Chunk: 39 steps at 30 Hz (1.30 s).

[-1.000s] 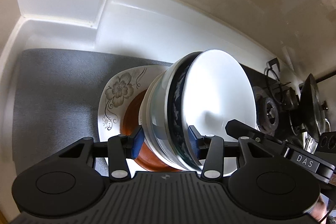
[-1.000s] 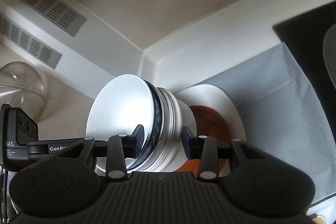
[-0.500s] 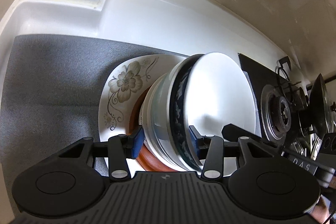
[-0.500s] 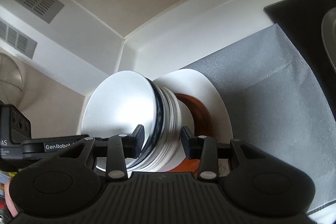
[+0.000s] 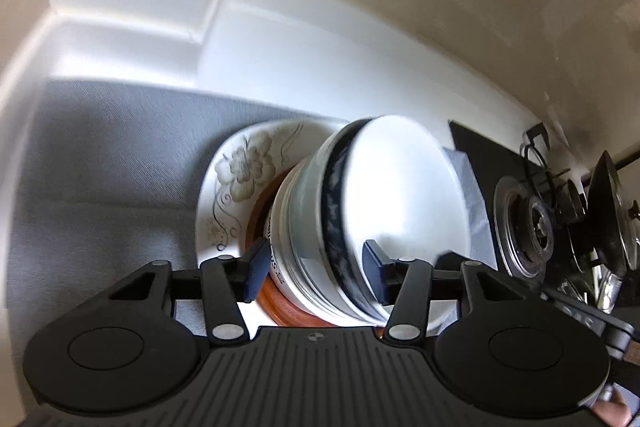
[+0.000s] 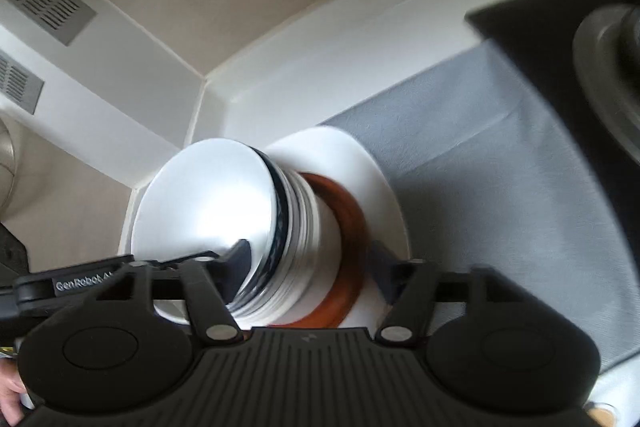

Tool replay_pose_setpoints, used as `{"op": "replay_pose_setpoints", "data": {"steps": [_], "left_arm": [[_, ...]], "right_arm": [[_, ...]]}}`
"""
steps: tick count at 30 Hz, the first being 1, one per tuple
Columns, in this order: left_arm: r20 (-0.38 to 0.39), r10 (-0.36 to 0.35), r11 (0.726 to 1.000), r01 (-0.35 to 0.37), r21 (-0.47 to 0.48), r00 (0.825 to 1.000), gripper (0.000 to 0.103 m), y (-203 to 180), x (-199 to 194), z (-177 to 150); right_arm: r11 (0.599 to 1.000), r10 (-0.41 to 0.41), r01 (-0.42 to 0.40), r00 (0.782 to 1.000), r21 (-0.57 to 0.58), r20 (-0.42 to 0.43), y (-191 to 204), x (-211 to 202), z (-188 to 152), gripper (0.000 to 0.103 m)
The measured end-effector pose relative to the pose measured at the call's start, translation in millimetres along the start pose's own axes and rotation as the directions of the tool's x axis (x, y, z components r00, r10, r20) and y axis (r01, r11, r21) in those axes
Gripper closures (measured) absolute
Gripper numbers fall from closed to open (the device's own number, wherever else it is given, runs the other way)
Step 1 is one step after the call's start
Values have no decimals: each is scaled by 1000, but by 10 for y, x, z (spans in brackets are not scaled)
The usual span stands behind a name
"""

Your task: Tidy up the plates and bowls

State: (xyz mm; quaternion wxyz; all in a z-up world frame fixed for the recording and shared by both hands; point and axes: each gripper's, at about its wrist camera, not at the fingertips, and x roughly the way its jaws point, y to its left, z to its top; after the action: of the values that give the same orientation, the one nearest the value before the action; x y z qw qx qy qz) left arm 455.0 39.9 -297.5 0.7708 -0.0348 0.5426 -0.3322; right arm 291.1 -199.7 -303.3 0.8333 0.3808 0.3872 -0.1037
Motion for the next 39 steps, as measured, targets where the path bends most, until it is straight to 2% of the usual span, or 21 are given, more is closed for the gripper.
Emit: {"op": "replay_pose_setpoints", "data": {"steps": [2, 4, 6, 8, 14, 17, 20, 21, 25, 27, 33, 37, 39], "left_arm": [[58, 57, 998, -58, 17, 997, 41, -108, -234, -66], [129, 126, 992, -124, -21, 984, 37, -206, -558, -172], [195, 159, 987, -152, -50, 968, 12, -331, -906, -329], [224, 185, 983, -180, -40, 957, 6, -511, -1218, -487], [223, 284, 955, -297, 24, 933, 6, -1258, -1952, -927], [220, 325, 939, -342, 41, 920, 6, -1666, -2229, -1157], [210, 342, 931, -361, 59, 916, 6, -2042, -2426, -1378], [229, 346, 928, -367, 57, 910, 6, -2161, -2493, -1447], [272, 435, 886, -462, 42, 858, 5, -2597, -2645, -1727], [273, 469, 865, -500, 51, 840, 4, -2780, -2691, -1849], [248, 500, 852, -522, 27, 830, 4, -3091, -2770, -2106], [253, 537, 828, -560, 26, 805, 4, -3214, -2799, -2226], [259, 539, 826, -563, 23, 802, 4, -3251, -2818, -2271]], "right_arm": [[999, -36, 37, 999, -29, 21, 78, -208, -103, 19], [989, -129, 131, 991, -61, 28, 164, -429, -225, 17], [971, -228, 225, 973, -79, -22, 245, -624, -329, 15], [961, -261, 255, 964, -103, -54, 327, -859, -429, 14], [938, -292, 269, 953, -219, -80, 739, -1669, -613, 13], [934, -269, 240, 960, -265, -76, 893, -2055, -606, 6], [933, -216, 201, 976, -299, -16, 950, -2484, -602, 1], [925, -219, 208, 976, -316, 2, 957, -2612, -620, 1], [925, -210, 205, 978, -320, 18, 853, -3027, -691, 1], [924, -205, 198, 979, -327, 14, 766, -3188, -732, 1], [932, -168, 146, 985, -332, -38, 541, -3472, -825, 1], [932, -161, 142, 987, -332, -29, 485, -3583, -908, 1], [935, -158, 140, 987, -326, -30, 460, -3634, -934, 1]]}}
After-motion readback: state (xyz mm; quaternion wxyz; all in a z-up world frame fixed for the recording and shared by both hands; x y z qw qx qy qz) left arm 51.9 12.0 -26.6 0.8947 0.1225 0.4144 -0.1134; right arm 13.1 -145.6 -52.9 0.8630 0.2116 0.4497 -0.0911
